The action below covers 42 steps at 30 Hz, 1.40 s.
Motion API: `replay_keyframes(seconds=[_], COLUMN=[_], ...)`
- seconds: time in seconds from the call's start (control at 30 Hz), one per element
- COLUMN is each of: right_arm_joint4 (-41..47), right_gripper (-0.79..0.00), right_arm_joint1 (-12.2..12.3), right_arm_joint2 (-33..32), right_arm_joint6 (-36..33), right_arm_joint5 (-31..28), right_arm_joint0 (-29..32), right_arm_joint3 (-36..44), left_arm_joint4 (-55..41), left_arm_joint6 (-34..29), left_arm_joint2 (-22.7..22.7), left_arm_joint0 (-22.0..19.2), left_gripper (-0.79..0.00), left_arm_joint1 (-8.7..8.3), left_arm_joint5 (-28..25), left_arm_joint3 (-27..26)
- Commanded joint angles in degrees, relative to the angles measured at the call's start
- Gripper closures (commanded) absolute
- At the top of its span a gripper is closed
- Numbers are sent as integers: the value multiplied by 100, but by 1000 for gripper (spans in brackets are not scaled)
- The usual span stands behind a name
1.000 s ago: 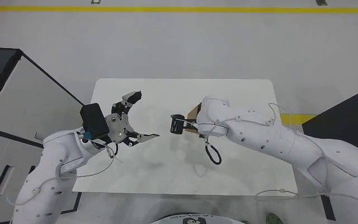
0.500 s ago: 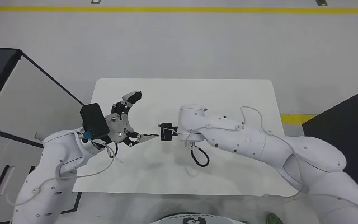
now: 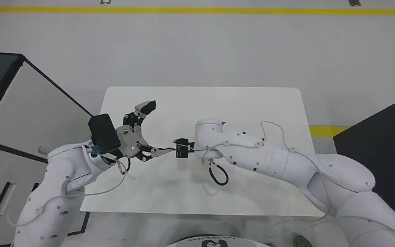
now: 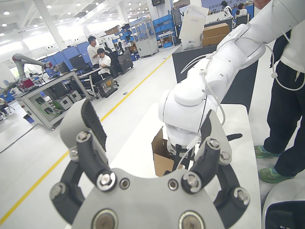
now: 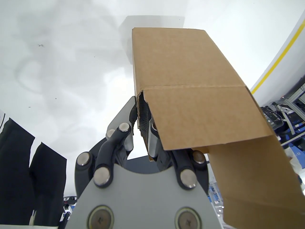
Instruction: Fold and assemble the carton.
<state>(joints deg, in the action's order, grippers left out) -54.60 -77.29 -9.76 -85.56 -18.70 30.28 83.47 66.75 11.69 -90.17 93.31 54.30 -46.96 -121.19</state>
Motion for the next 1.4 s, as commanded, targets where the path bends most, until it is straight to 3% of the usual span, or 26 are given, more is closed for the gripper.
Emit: replay_keyframes(seconds=[0.0, 0.83, 0.93, 1.37], right_arm_joint4=[-21, -326, -355, -347], right_gripper=[0, 0, -182, -354], right_arm_joint1=[-9, -250, -279, -292], right_arm_joint2=[2, 2, 2, 2], right_arm_joint6=[-6, 118, 151, 54], right_arm_joint5=[4, -122, -154, -57], right_arm_joint0=[11, 190, 196, 133], right_arm_joint3=[-1, -618, -668, -475], left_arm_joint4=[0, 0, 0, 0], left_arm_joint6=[0, 0, 0, 0], left_arm_joint2=[0, 0, 0, 0], left_arm_joint0=[0, 0, 0, 0], left_gripper=[-785, -785, -785, -785], left_arm_joint1=[0, 0, 0, 0], left_arm_joint5=[0, 0, 0, 0], left_arm_joint3=[0, 0, 0, 0])
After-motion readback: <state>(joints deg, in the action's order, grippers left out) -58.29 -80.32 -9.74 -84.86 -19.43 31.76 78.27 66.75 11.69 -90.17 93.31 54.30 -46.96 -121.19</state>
